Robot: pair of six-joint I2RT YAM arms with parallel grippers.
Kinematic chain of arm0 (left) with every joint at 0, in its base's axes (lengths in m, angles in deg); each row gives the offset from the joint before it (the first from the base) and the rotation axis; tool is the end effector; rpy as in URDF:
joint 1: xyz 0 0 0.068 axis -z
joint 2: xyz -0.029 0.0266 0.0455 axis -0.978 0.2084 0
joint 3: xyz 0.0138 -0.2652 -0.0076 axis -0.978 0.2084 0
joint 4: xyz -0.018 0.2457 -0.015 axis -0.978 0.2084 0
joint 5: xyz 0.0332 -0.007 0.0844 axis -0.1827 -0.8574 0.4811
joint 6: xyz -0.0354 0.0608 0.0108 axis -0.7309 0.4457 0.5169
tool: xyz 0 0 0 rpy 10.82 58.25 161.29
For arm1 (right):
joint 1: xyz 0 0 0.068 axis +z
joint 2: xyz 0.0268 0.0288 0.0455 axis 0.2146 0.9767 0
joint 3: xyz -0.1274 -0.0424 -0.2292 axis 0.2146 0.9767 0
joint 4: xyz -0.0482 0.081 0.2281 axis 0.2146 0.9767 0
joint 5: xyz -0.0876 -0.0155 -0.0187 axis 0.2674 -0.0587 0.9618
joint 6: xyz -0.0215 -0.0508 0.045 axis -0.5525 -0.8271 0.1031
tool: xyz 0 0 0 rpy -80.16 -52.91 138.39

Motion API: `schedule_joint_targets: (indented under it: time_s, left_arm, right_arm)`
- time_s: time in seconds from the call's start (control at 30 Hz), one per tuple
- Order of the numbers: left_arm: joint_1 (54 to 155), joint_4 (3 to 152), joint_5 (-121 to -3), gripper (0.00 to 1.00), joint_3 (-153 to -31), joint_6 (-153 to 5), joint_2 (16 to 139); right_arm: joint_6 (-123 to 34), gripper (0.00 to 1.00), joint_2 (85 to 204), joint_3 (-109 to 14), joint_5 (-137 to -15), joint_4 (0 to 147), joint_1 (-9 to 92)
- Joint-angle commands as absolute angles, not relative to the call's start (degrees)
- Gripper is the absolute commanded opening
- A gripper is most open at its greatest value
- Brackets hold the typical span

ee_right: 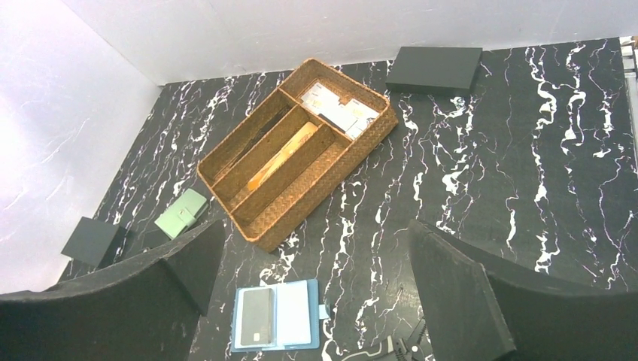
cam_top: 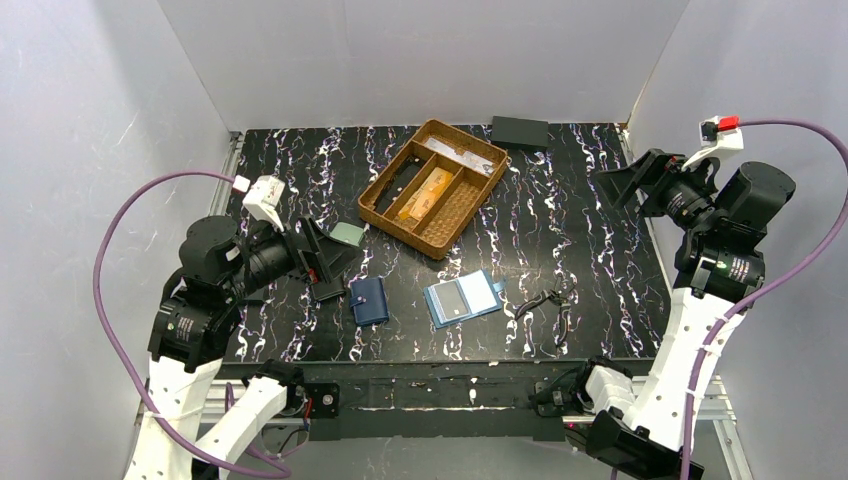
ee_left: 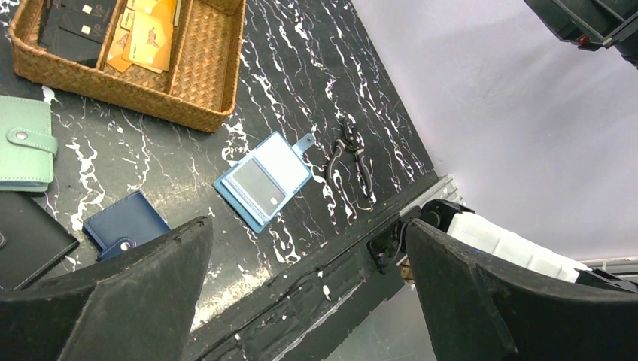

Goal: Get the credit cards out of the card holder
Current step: Reset both arms

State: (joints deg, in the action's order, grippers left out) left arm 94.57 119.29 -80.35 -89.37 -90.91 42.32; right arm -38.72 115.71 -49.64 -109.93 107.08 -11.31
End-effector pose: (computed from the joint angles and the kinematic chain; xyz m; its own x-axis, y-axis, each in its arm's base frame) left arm 0.1090 -0.0597 0.4195 -0.4826 -0.3015 -0.8223 0.5063 0.6701 -0.5428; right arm 0.1639 -0.0292 0.4498 -0.2078 0.2702 -0.9401 -0.2678 0.9087 0.3204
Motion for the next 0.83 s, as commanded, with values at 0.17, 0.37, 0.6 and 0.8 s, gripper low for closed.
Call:
schedule_joint_targets:
  time_s: [0.17,0.37,0.6,0.8]
  left_arm:
    - [94.22,117.33,-83.00,0.99,-90.14,-89.49,42.39]
    - [94.22,117.16,-83.31,0.99,-89.95,-88.51,42.06]
    - [94.21,117.11,-83.94,0.99,-89.34,-87.56,42.04]
    - [94.23,116.28,-84.54,0.99,-88.67,-87.48,41.95]
  right_arm:
    - [-37.84,1.00,114.87,-52.67,-111.56,104.40,-12.04]
    - [-37.35,1.00,114.78,-52.59,-111.84,103.97,-12.13]
    - [-36.42,1.00,114.70,-51.53,-111.82,103.13,-12.22]
    - [-36.81,1.00,114.71,-49.36,-113.70,101.84,-12.67]
